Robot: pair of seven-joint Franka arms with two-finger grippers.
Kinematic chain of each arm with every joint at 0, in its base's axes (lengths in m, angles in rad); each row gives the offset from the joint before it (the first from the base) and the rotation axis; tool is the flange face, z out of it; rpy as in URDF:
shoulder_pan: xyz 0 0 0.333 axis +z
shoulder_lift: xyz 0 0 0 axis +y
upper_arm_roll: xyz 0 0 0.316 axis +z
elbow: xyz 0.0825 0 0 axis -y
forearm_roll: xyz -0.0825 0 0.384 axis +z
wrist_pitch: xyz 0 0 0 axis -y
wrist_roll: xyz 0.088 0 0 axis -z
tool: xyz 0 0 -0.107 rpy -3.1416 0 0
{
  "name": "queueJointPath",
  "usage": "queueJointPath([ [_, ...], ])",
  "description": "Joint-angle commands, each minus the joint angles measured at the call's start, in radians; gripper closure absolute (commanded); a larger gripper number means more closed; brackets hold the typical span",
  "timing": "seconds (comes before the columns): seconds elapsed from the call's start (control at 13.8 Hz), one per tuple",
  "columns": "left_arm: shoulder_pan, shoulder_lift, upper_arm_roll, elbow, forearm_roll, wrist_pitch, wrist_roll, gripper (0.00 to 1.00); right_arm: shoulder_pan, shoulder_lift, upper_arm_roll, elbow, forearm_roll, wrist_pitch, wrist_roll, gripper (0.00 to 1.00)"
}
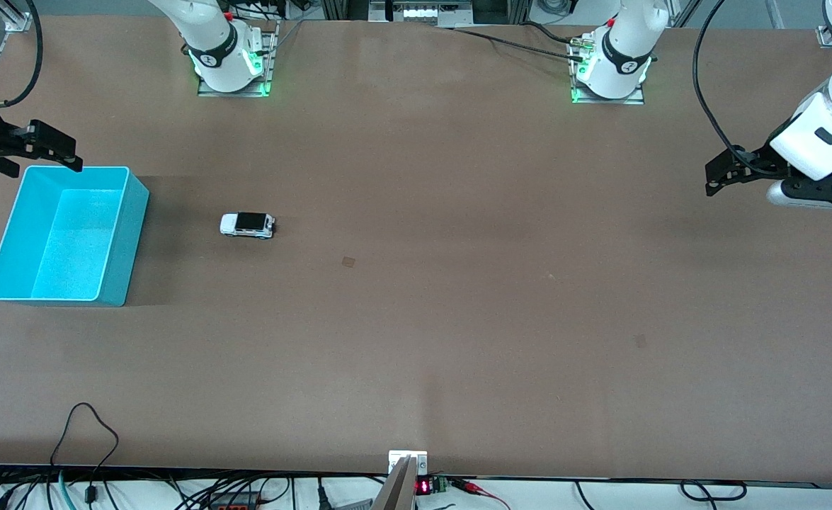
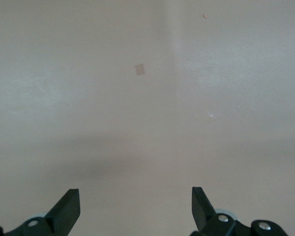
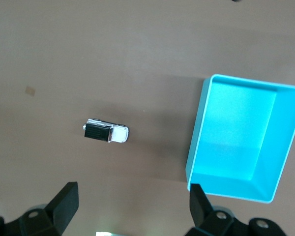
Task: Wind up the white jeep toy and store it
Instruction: 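Move the right gripper over the rolling jeep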
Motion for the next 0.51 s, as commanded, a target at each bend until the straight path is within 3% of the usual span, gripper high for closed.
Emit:
queueJointPath([
  [0.0, -0.013, -0.021, 0.018, -0.021, -0.004, 0.004, 0.047, 0.0, 0.007, 0.029, 0.001, 0.004, 0.024, 0.003, -0.26, 0.0],
  [0.14, -0.012, -0.024, 0.018, -0.02, -0.004, -0.018, 0.049, 0.0, 0.034, 0.05, 0.001, -0.005, 0.033, -0.018, -0.414, 0.0],
  [0.43, -0.007, -0.026, 0.02, -0.012, -0.004, -0.051, 0.037, 0.0, 0.125, 0.079, 0.001, -0.063, -0.011, -0.061, -0.441, 0.0],
])
